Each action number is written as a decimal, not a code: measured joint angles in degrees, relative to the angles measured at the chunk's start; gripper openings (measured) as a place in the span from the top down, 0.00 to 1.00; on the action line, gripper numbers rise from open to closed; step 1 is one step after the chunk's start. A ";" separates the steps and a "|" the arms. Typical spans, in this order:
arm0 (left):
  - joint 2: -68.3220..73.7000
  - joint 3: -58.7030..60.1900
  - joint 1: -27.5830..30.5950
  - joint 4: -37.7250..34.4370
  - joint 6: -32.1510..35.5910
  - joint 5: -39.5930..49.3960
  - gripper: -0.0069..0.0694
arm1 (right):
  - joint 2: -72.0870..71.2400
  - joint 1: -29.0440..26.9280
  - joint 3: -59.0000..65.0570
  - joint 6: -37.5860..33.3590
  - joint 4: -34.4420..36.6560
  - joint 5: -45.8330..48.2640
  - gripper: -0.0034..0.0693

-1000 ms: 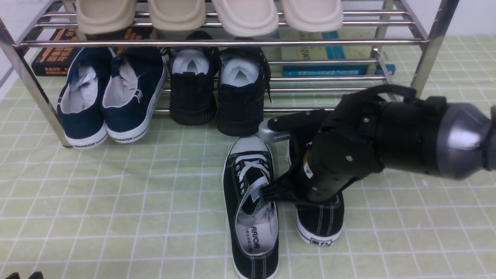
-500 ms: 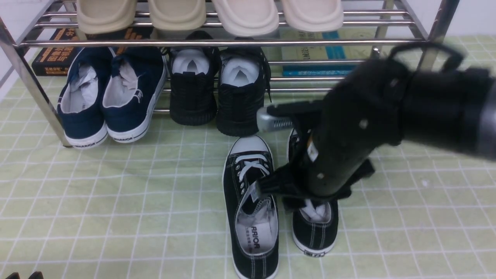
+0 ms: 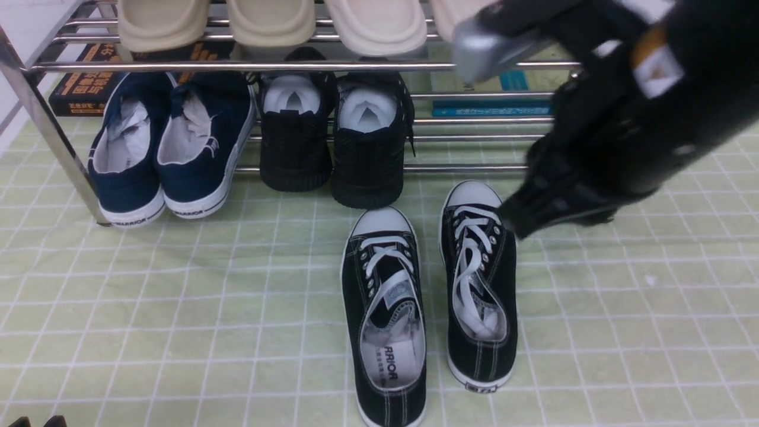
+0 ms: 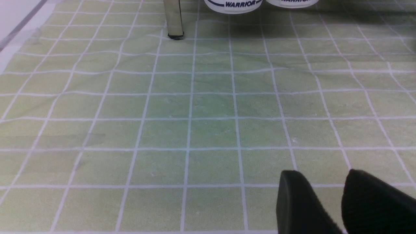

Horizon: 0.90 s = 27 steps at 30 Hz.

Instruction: Take the shoes off the shelf with your hand from the green coffee tablecloth.

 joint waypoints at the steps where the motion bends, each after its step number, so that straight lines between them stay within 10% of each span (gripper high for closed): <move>1: 0.00 0.00 0.00 0.00 0.00 0.00 0.59 | -1.81 0.00 0.00 -0.07 0.43 0.00 0.91; 16: 0.00 0.00 0.00 0.23 0.00 0.00 0.59 | -32.53 0.00 14.63 0.12 -2.22 -1.02 0.94; 27: 0.00 0.00 0.00 0.28 0.00 0.00 0.59 | -53.77 0.00 55.05 4.14 -2.90 -45.99 0.93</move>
